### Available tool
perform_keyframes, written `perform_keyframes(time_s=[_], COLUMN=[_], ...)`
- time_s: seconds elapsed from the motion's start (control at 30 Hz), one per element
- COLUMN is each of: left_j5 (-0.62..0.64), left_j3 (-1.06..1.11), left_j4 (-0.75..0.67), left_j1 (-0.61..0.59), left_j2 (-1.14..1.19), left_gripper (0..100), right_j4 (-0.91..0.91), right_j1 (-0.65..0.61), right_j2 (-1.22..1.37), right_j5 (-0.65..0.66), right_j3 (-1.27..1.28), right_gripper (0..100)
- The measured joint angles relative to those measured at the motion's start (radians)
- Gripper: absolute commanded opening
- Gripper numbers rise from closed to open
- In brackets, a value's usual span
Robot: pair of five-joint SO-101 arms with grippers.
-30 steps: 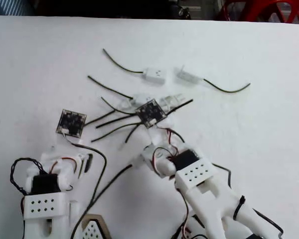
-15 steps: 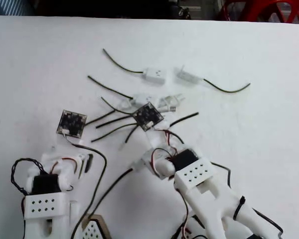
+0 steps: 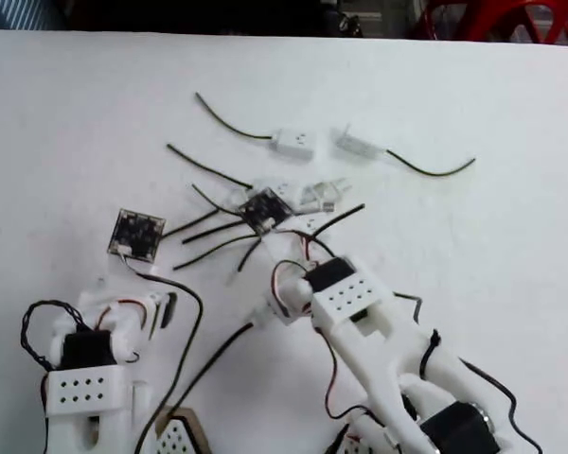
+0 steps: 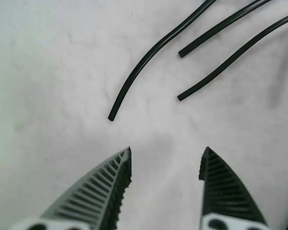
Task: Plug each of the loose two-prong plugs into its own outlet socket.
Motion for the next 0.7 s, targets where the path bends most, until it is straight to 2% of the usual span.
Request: perform_keyframes(time_s=[0.27,0.47,0.7], left_j5=[0.0,0.0,0.0], left_j3=[0.0,0.0,0.0], left_j4=[0.0,0.0,-0.031], left_j1=[0.0,-0.003,-0.106], left_j2=[0.0,0.0,0.0], left_gripper=[23,23,23], right_j4=[0.037,0.114,0.1], right_j1=[0.044,0.236,0.446], right_j2=[-0.092,-0.196,-0.175], right_j5=[0.002,0.005,-0.032], right_j3=[-0.038,-0.184,-0.428], right_gripper=[1.6,1.6,2.0])
